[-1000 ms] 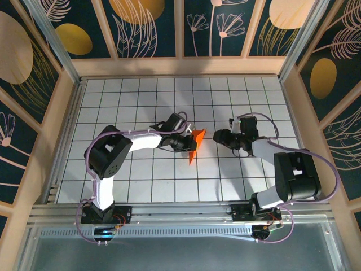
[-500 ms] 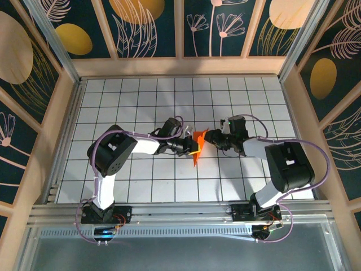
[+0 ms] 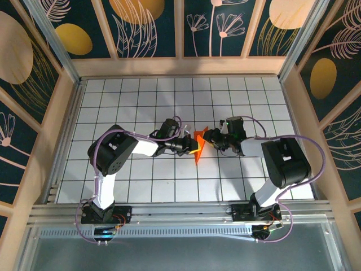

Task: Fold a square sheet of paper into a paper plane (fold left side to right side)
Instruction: Fold the wing for the fifth time at the center of the table.

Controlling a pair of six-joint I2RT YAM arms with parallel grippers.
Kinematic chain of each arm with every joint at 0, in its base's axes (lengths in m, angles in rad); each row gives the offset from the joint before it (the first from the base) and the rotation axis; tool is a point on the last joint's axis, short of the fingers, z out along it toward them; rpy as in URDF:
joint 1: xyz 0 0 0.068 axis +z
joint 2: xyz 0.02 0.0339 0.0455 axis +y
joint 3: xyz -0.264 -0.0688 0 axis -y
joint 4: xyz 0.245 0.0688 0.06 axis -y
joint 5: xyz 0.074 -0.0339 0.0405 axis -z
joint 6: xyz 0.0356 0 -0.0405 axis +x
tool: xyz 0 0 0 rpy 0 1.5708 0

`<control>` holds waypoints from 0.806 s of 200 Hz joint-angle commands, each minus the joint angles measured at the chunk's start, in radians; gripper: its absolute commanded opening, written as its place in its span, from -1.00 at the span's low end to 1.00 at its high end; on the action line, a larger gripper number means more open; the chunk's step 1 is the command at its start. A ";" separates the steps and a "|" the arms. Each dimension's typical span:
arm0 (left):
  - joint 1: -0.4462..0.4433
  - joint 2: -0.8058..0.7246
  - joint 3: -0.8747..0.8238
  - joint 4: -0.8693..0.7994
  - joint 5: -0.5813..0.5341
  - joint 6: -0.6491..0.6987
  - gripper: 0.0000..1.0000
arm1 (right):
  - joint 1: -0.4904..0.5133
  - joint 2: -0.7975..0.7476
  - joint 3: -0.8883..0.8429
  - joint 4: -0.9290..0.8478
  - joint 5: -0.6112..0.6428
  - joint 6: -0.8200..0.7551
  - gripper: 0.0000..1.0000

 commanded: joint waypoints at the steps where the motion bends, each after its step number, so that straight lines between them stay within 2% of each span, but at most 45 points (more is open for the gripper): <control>1: 0.009 0.025 -0.012 0.047 0.023 -0.019 -1.00 | 0.012 0.018 0.021 0.025 0.021 0.012 -0.25; 161: 0.009 0.047 -0.036 0.089 0.015 -0.046 -0.96 | 0.049 0.101 0.062 -0.017 0.048 -0.010 -0.25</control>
